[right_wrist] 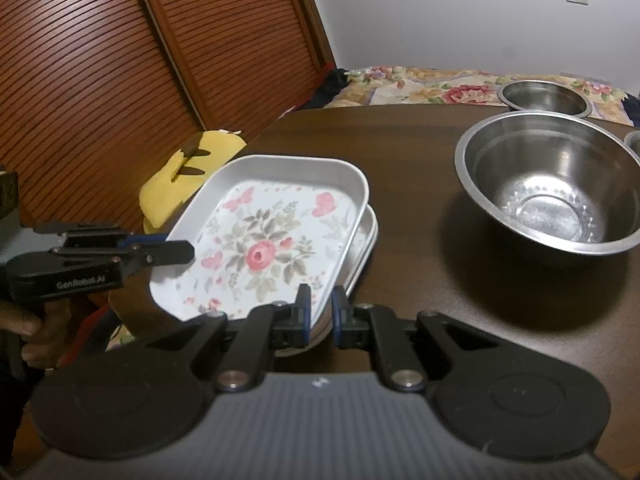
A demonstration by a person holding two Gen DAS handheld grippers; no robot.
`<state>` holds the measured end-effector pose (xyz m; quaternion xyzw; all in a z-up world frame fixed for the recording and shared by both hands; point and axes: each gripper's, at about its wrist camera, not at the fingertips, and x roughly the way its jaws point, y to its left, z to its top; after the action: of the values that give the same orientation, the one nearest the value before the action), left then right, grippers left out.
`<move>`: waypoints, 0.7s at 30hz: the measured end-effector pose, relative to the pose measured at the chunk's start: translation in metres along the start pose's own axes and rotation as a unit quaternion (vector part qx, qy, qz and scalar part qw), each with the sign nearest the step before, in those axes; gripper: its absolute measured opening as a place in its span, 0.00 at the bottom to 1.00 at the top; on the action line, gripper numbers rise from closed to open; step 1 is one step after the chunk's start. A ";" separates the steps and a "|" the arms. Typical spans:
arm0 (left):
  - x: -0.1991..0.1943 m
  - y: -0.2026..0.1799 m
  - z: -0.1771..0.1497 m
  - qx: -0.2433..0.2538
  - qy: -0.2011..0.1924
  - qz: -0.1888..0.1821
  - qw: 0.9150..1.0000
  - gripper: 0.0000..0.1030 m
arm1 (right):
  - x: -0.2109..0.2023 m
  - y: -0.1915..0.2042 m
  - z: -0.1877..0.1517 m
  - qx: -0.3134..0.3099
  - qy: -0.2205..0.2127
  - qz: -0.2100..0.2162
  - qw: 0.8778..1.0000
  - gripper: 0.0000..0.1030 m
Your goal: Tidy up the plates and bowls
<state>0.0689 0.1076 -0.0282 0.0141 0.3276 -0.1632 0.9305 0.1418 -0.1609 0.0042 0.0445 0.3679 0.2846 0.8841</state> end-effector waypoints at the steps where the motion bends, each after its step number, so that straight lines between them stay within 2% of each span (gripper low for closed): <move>1: 0.001 0.000 -0.001 -0.001 0.001 0.001 1.000 0.14 | 0.000 0.000 0.000 -0.003 -0.001 -0.002 1.000 0.12; 21: 0.010 -0.005 -0.004 0.000 0.010 0.021 1.000 0.14 | 0.005 0.012 -0.002 -0.020 -0.025 -0.039 0.999 0.13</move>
<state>0.0724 0.0999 -0.0368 0.0228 0.3364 -0.1437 0.9304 0.1373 -0.1482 0.0034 0.0196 0.3415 0.2560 0.9041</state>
